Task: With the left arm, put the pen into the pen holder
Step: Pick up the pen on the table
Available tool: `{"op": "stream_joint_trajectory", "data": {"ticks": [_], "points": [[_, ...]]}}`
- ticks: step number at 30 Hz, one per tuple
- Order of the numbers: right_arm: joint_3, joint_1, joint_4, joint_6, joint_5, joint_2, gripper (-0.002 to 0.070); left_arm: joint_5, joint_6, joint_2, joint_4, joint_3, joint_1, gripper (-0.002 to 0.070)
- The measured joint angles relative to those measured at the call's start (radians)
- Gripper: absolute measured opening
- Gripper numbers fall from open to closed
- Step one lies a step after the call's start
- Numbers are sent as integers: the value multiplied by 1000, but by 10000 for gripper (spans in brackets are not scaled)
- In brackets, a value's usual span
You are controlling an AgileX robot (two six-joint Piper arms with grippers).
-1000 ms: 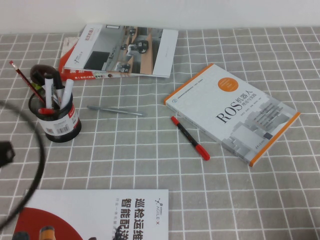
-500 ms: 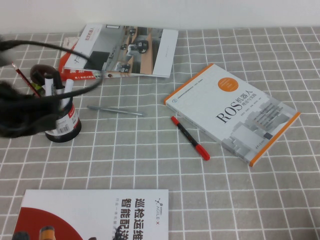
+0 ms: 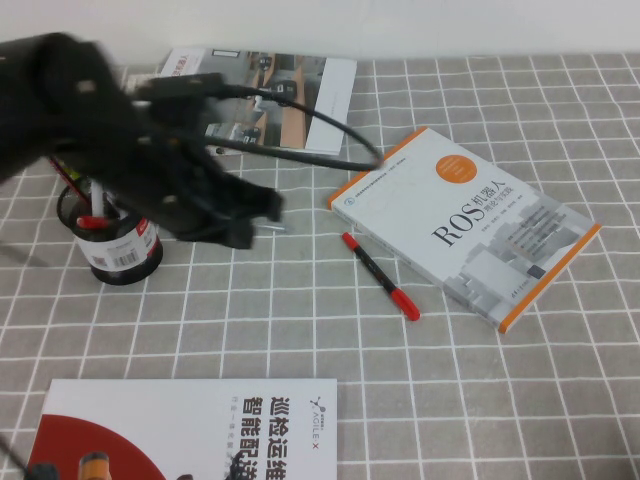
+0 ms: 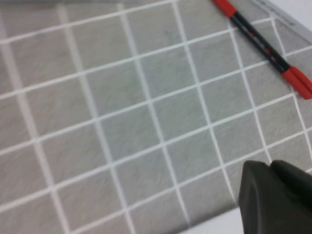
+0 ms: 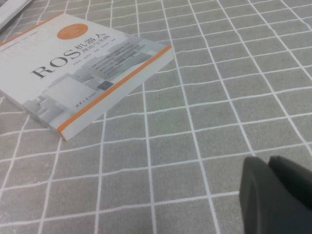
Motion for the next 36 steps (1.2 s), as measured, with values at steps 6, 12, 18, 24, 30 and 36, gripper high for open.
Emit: {"op": "stream_joint_trajectory", "data": {"ticks": [6, 12, 18, 24, 30, 36], "points": [[0, 0, 0, 0, 0, 0, -15, 34, -40, 135, 71, -147, -87, -5], [0, 0, 0, 0, 0, 0, -15, 103, -107, 248, 105, -294, -150, -5], [0, 0, 0, 0, 0, 0, -15, 168, -161, 361, 113, -435, -197, -5], [0, 0, 0, 0, 0, 0, -15, 234, -191, 466, 115, -549, -254, -5], [0, 0, 0, 0, 0, 0, -15, 252, -213, 524, 119, -604, -313, -5], [0, 0, 0, 0, 0, 0, -15, 252, -110, 530, 119, -618, -331, 25]]}}
